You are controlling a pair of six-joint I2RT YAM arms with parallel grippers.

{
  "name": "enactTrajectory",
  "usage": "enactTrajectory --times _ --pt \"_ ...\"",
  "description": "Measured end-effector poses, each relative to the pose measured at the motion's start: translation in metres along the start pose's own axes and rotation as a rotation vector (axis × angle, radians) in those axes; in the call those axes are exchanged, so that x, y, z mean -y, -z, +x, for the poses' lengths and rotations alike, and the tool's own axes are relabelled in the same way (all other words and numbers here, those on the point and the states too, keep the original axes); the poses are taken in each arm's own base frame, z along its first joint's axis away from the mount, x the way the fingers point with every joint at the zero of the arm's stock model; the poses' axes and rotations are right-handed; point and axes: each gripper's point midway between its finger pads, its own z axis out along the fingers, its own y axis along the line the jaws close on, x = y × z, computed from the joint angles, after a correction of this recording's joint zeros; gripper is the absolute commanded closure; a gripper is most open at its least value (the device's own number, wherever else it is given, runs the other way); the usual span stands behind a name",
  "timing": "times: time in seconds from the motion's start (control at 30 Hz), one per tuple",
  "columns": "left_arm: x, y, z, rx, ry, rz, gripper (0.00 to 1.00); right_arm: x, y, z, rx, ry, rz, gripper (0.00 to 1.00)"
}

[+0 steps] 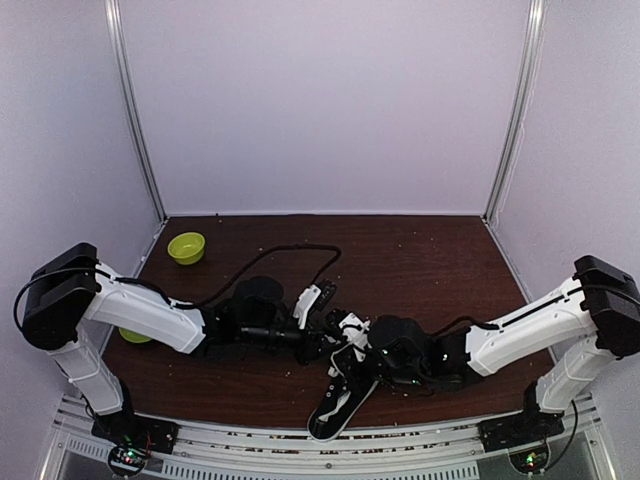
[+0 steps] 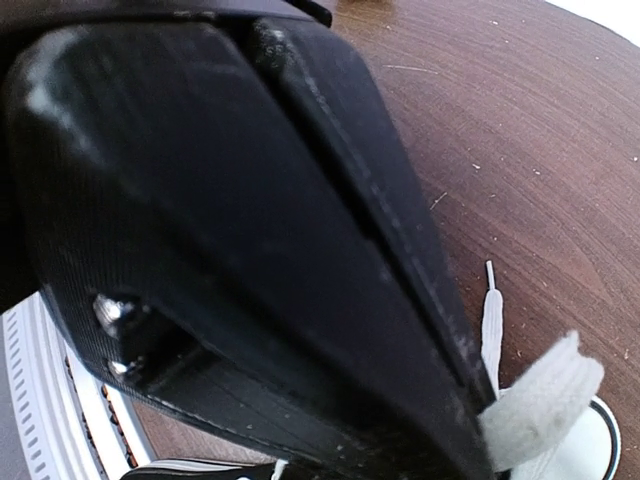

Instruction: Tie the shoes

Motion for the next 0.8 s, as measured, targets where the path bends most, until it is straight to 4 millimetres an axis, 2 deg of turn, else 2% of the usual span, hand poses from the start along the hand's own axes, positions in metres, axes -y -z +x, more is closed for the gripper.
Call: enactTrajectory --times 0.17,0.4,0.5,0.63,0.8 --pt "-0.001 0.000 -0.001 0.005 0.000 -0.005 1.00 0.002 0.006 0.001 -0.009 -0.005 0.007 0.69" --pt "-0.001 0.000 0.000 0.002 0.000 -0.008 1.00 0.006 0.046 -0.013 0.037 -0.040 -0.021 0.51" --pt "-0.001 0.000 0.000 0.002 0.000 -0.009 1.00 0.006 0.057 -0.013 0.037 -0.057 -0.041 0.43" --pt "-0.001 0.000 0.000 0.002 0.000 -0.009 1.00 0.009 0.060 -0.005 0.019 -0.087 -0.056 0.33" --pt "-0.001 0.000 0.000 0.001 0.000 -0.008 1.00 0.013 0.048 0.006 -0.028 -0.128 -0.043 0.31"
